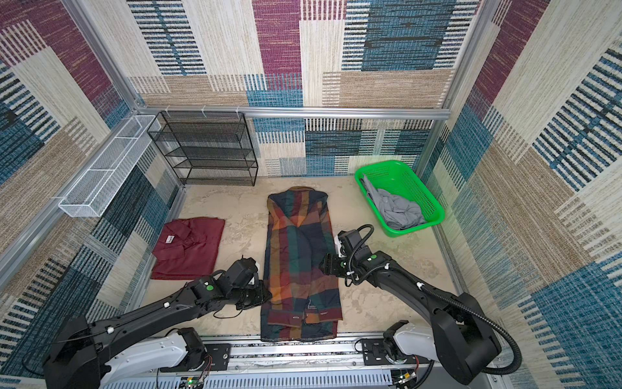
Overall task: Fold and stack the long sleeve shirts
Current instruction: 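Grasp the plaid shirt's hem corners nearest the robot with both grippers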
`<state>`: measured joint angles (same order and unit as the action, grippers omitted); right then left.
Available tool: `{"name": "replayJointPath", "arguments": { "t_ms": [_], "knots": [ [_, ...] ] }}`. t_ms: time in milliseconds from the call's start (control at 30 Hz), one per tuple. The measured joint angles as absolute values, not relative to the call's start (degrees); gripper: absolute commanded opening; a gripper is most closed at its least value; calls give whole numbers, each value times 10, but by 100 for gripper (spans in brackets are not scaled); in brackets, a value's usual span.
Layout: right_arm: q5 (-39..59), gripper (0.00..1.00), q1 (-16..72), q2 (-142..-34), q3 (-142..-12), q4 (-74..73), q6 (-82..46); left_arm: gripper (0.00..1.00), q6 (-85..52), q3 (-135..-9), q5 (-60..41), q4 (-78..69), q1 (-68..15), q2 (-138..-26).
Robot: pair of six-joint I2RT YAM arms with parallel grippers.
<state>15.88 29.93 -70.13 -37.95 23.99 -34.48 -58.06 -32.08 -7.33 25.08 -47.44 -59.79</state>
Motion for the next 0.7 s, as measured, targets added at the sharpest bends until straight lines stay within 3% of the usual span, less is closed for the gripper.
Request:
{"name": "replayJointPath", "arguments": {
  "t_ms": [100, 233, 467, 700],
  "knots": [
    [159, 80, 300, -689, -350, 252, -356, 86, -578, -314, -62, 268, -474, -579],
    [161, 85, 309, -659, -320, 274, -375, 100, -572, -305, -69, 296, -474, -555],
    [170, 81, 330, -615, -284, 295, -410, 99, -568, -235, -100, 287, -474, -502],
    [191, 77, 399, -571, -242, 312, -473, 99, -586, -205, -154, 208, -475, -524]
  ]
}}
